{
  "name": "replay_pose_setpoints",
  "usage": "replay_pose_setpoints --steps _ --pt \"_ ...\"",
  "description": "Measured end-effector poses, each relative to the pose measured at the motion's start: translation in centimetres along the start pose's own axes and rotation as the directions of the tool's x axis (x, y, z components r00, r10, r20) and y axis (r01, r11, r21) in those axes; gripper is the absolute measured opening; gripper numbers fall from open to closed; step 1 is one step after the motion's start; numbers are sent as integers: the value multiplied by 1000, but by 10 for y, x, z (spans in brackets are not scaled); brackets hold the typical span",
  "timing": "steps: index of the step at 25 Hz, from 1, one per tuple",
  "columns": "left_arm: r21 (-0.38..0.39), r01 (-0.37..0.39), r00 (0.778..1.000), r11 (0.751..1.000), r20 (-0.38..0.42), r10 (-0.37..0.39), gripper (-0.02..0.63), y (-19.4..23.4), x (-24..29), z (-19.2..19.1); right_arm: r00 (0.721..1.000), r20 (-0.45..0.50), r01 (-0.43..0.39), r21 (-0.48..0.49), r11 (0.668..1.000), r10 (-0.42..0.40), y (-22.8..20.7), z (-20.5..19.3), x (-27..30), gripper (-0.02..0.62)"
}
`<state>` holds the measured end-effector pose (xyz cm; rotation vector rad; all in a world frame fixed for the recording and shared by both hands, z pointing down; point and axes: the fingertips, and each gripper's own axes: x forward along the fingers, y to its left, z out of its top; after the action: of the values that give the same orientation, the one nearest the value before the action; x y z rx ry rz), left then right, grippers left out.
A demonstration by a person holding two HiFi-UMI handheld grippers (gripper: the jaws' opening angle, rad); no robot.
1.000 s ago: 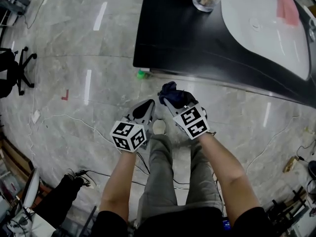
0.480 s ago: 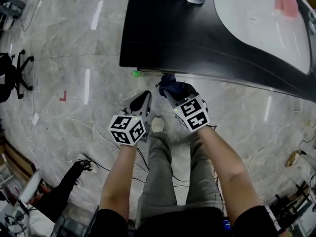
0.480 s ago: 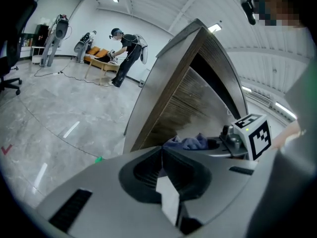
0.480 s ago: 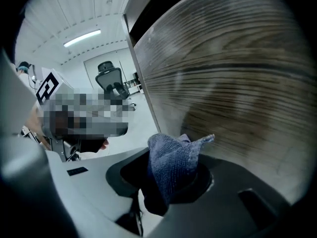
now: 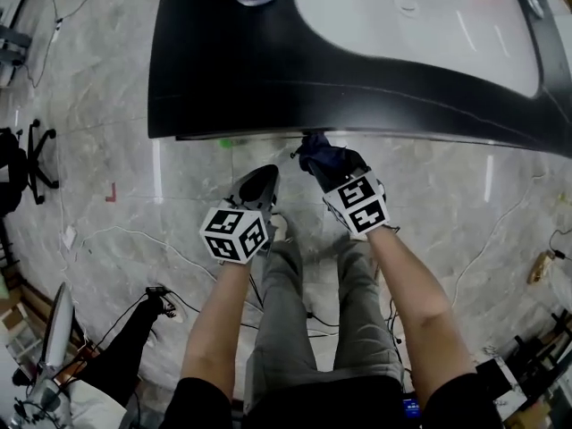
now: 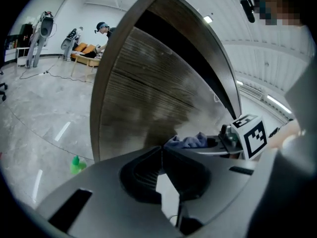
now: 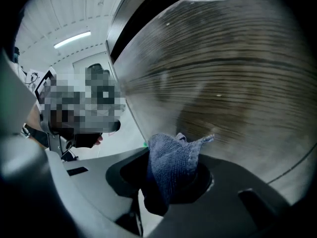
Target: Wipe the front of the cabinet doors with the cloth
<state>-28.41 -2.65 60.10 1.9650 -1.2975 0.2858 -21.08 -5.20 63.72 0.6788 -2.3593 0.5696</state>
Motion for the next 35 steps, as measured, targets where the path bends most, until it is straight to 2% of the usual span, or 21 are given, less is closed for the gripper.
replay_pose_setpoints --steps 9,20,26,35 --pt "35 65 997 997 -33 -64 14 -72 48 -8 997 -4 72 64 995 -72 -63 -34 -56 109" --pt "46 123 989 991 -82 -119 14 -130 97 -19 995 -10 98 84 992 -98 -114 -62 -89 109" --pt "87 132 987 987 -101 -123 14 -142 104 -21 994 5 105 76 992 -106 -112 -62 -99 109" --pt "83 125 988 989 -101 -117 14 -158 90 -20 996 58 58 110 992 -65 -80 -53 -128 109"
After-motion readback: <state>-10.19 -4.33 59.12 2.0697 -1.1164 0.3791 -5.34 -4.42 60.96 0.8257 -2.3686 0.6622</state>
